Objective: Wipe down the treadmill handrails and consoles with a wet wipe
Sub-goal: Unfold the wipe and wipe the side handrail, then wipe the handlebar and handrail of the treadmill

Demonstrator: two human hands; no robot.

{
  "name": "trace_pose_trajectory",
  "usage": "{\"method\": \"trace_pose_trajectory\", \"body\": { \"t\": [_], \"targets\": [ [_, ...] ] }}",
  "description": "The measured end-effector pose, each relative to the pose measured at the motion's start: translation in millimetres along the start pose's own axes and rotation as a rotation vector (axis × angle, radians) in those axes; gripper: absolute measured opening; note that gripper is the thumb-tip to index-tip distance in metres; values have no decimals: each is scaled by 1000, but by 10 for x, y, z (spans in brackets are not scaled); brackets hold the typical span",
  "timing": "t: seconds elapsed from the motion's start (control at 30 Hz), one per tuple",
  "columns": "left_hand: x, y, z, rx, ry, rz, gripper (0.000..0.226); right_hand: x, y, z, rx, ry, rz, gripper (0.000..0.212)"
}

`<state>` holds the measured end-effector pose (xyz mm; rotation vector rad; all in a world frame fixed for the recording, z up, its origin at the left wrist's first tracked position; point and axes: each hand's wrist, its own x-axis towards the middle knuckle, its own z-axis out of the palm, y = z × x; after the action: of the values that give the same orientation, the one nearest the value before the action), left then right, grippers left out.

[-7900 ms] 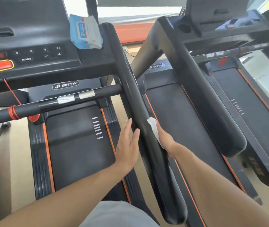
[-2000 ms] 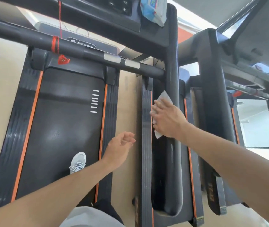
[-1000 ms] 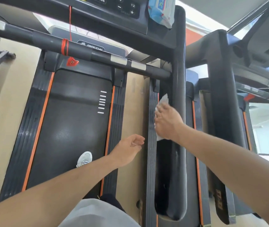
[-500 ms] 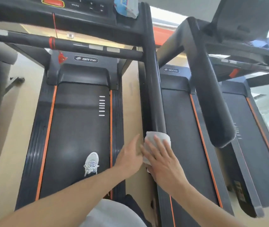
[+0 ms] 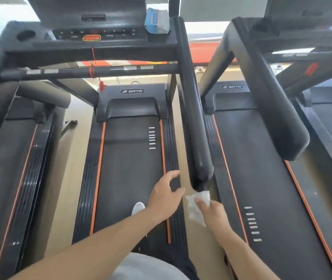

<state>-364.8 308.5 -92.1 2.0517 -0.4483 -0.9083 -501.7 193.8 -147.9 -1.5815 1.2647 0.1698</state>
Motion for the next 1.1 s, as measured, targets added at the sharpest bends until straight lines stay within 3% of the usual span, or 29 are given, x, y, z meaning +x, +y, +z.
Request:
{"method": "trace_pose_trajectory", "body": {
  "t": [0.07, 0.1, 0.2, 0.33, 0.57, 0.87, 1.0, 1.1],
  "targets": [
    [-40, -56, -26, 20, -26, -54, 51, -43, 147, 149, -8, -118, 47, 77],
    [-55, -74, -52, 31, -35, -76, 50, -96, 113, 209, 21, -159, 35, 71],
    [-91, -93, -202, 21, -28, -122, 42, -312, -177, 327, 233, -255, -63, 28],
    [-91, -40, -535, -61, -37, -170, 27, -431, -586, 382, 287, -323, -158, 18],
    [123, -100, -1156, -207, 25, -146, 44, -314, -1554, 565, 307, -304, -179, 38],
    [1149, -251, -2208, -263, 60, -58, 28, 268, -2616, 1250, 441, -389, -76, 48],
    [1673, -174, -2613, -230, 56, -27, 36, 542, -3069, 1427, 465, -285, -50, 37],
    [2059, -36, -2843, -218, 28, 12, 38, 762, -3358, 1415, 542, -226, -26, 47]
  ]
}}
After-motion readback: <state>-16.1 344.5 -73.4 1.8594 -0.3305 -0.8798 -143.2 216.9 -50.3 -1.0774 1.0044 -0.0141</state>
